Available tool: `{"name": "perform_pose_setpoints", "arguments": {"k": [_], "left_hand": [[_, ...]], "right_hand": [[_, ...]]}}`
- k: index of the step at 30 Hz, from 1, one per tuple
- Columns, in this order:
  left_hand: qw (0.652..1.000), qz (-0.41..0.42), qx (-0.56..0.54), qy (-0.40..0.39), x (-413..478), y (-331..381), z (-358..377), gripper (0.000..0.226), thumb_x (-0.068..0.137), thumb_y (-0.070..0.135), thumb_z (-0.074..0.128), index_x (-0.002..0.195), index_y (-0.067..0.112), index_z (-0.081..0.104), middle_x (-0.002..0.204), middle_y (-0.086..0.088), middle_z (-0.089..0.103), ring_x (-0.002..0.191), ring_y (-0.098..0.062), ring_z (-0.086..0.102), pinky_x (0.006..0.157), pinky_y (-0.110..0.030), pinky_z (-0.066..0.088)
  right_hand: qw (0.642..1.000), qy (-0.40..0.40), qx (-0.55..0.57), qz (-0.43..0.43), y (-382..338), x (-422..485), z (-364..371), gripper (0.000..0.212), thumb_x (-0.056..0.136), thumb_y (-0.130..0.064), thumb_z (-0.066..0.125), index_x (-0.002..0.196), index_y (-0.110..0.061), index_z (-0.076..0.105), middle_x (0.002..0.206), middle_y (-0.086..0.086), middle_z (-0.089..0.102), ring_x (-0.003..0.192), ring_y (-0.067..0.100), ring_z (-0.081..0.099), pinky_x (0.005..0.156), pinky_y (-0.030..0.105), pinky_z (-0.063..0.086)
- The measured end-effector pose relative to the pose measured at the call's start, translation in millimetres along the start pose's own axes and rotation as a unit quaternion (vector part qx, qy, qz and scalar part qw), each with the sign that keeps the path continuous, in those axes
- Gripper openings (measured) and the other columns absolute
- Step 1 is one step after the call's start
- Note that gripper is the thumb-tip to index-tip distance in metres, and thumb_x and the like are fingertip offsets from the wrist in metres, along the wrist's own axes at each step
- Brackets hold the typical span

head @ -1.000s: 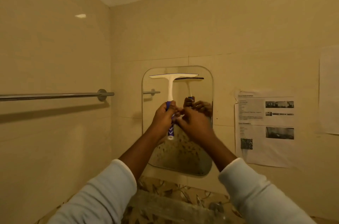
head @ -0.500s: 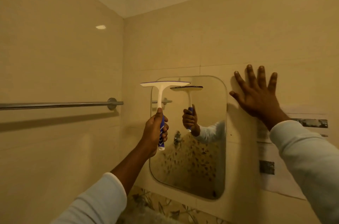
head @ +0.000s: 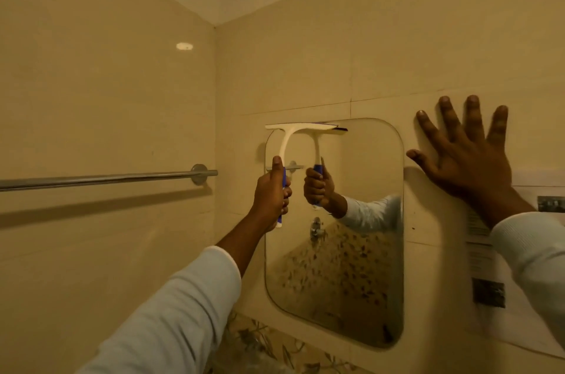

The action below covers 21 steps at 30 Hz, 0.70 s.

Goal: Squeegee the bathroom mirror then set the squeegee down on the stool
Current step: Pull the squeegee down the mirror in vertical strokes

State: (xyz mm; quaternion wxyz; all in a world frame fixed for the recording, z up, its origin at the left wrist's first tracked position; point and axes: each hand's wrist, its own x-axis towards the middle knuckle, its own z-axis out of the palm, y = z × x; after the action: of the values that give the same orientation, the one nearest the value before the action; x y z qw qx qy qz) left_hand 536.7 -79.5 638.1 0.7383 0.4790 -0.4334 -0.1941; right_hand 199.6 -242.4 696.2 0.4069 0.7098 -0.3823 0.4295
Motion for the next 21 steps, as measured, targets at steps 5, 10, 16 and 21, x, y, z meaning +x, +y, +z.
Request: {"name": "perform_pose_setpoints", "arguments": {"k": [5, 10, 16, 21], "left_hand": [[1.0, -0.003, 0.015, 0.016, 19, -8, 2, 0.06, 0.095, 0.072, 0.042, 0.079, 0.016, 0.056, 0.053, 0.003, 0.047, 0.04, -0.01, 0.036, 0.04, -0.023, 0.032], [0.999, 0.008, 0.016, 0.027, 26, -25, 6, 0.063, 0.089, 0.079, 0.044, 0.079, 0.017, 0.055, 0.053, 0.004, 0.046, 0.04, -0.01, 0.035, 0.04, -0.025, 0.031], [0.998, -0.009, 0.019, 0.064, 21, -51, -3, 0.067, 0.082, 0.086, 0.042, 0.073, 0.019, 0.049, 0.05, 0.004, 0.043, 0.038, -0.011, 0.033, 0.038, -0.023, 0.032], [0.997, -0.029, 0.03, 0.068, 7, -86, -19, 0.068, 0.08, 0.088, 0.041, 0.071, 0.021, 0.049, 0.05, 0.005, 0.044, 0.039, -0.01, 0.034, 0.038, -0.024, 0.032]], "right_hand": [[1.0, 0.003, -0.007, 0.001, 0, -1, 1, 0.09, 0.098, -0.081, 0.015, 0.172, -0.031, 0.004, 0.18, 0.009, -0.005, 0.163, 0.043, -0.01, 0.124, 0.075, -0.002], [1.0, 0.015, -0.013, 0.002, 1, 1, 4, 0.09, 0.098, -0.081, 0.015, 0.172, -0.031, 0.005, 0.18, 0.009, -0.004, 0.163, 0.044, -0.009, 0.123, 0.076, -0.001], [0.999, 0.032, -0.014, -0.002, 2, 1, 9, 0.089, 0.099, -0.081, 0.018, 0.172, -0.032, 0.005, 0.18, 0.009, -0.004, 0.163, 0.044, -0.009, 0.123, 0.076, -0.001], [0.999, 0.033, -0.014, -0.001, 2, 2, 9, 0.089, 0.099, -0.081, 0.018, 0.172, -0.033, 0.003, 0.18, 0.009, -0.002, 0.163, 0.045, -0.007, 0.123, 0.078, 0.001]]}}
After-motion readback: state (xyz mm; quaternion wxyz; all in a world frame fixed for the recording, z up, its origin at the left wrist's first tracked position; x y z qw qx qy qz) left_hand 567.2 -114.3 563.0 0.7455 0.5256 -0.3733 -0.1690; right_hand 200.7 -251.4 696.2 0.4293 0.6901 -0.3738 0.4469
